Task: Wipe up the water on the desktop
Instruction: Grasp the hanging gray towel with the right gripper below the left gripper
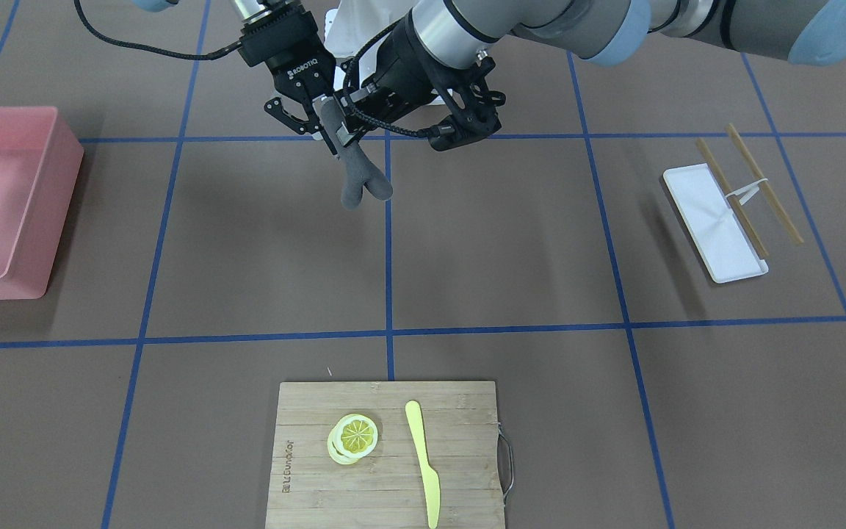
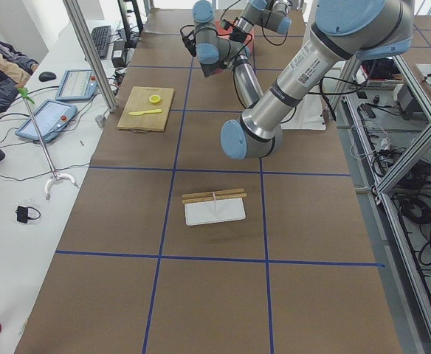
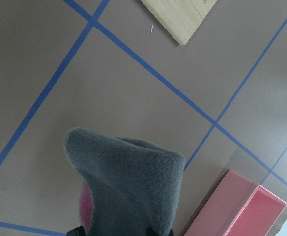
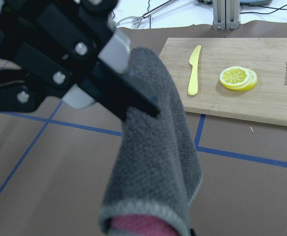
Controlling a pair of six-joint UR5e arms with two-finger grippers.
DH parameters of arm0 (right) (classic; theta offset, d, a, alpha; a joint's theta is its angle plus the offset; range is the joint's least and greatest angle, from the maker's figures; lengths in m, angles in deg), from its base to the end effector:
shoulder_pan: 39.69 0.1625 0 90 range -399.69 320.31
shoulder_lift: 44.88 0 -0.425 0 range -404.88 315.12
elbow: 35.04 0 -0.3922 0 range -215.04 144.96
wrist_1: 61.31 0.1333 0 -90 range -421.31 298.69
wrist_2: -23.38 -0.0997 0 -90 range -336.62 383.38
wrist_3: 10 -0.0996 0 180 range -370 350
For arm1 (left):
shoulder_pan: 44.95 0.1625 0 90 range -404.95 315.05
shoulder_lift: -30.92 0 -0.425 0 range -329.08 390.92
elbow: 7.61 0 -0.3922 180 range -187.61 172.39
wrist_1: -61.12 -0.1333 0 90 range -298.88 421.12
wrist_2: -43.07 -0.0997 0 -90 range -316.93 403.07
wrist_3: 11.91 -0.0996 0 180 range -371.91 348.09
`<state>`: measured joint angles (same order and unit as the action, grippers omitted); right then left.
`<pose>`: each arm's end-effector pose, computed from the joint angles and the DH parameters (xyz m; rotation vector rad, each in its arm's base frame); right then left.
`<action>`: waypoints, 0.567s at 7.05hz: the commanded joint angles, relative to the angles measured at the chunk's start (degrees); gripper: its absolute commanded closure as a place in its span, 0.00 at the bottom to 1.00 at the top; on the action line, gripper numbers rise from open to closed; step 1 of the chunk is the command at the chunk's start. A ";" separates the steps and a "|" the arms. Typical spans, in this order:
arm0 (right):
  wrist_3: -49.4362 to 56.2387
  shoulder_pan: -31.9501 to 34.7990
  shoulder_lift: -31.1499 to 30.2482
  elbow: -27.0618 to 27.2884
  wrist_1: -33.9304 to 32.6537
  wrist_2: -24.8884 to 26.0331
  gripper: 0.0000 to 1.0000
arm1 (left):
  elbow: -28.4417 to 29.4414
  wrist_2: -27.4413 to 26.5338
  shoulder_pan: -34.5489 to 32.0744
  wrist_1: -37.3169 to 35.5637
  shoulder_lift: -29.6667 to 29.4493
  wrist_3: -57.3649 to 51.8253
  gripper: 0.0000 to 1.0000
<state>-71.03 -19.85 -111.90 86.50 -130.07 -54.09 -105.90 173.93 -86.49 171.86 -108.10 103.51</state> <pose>-0.4293 -0.3196 0.1617 0.7125 -1.1211 0.0094 0.4241 -0.4668 0.0292 -0.4093 1.3710 -0.4809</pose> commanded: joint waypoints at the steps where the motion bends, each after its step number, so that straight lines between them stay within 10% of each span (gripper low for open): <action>1: -0.05 -0.51 -0.04 0.72 -0.06 0.30 1.00 | -0.15 -0.08 0.48 0.00 0.16 0.07 1.00; 2: -0.05 -0.51 -0.13 1.07 0.03 0.30 1.00 | -0.15 0.00 0.49 0.09 0.33 -0.02 0.97; 4: -6.58 -0.51 -0.74 4.48 -0.23 -0.83 1.00 | -0.93 -0.26 0.14 0.27 1.82 -0.81 0.37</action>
<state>-72.87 -20.37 -112.24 89.14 -130.10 -54.20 -106.21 173.79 -86.13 172.05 -107.37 103.16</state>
